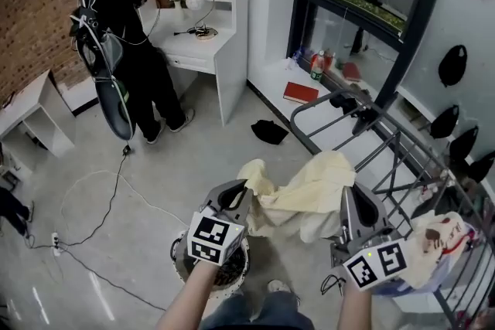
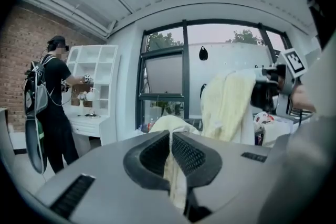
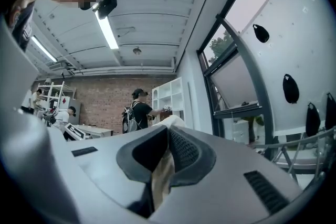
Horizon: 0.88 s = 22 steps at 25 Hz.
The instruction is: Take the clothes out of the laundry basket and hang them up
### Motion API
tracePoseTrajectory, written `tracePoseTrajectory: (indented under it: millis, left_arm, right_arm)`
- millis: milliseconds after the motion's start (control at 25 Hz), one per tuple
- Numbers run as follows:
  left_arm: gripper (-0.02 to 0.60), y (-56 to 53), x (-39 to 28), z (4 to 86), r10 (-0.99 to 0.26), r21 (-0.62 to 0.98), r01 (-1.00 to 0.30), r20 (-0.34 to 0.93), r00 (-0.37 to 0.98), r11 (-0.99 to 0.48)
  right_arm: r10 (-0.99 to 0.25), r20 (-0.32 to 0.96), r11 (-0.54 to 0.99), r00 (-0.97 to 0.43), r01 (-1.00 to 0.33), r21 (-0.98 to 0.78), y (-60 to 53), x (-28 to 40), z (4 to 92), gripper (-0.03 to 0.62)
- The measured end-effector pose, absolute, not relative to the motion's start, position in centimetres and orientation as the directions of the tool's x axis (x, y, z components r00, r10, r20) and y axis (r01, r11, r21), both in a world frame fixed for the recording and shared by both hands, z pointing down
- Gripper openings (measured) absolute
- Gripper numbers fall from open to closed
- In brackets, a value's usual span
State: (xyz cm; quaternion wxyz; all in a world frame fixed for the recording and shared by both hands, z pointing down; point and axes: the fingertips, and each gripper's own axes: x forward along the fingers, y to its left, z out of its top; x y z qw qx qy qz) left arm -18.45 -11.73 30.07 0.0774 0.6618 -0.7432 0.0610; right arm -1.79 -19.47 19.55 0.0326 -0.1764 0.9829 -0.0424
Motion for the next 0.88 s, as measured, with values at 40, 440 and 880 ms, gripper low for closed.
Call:
tracePoseTrajectory:
  millis: [40, 440, 880]
  left_arm:
    - [0.029, -12.1, -18.2, 28.4, -0.979, 0.007, -0.995, 0.18, -0.096, 0.098]
    - [0.029, -18.1, -11.6, 21.4, -0.986, -0.061, -0.989, 0.104, 0.128, -0.135]
    - [0.028, -28.2, 0.9, 19.5, -0.946, -0.049, -0.947, 0.084, 0.313, -0.317]
  right_arm:
    - [-0.374, -0.054, 0.925, -0.926, -0.368, -0.099, -19.8, -1.2, 19.3, 0.014]
    - [-0.594, -0.068, 0.803, -0.801, -0.587, -0.098, -22.2, 6.2, 18.2, 0.014]
    - [-0.722, -0.062, 0.692, -0.689, -0.715, -0.103, -28.7, 18.6, 17.0, 0.015]
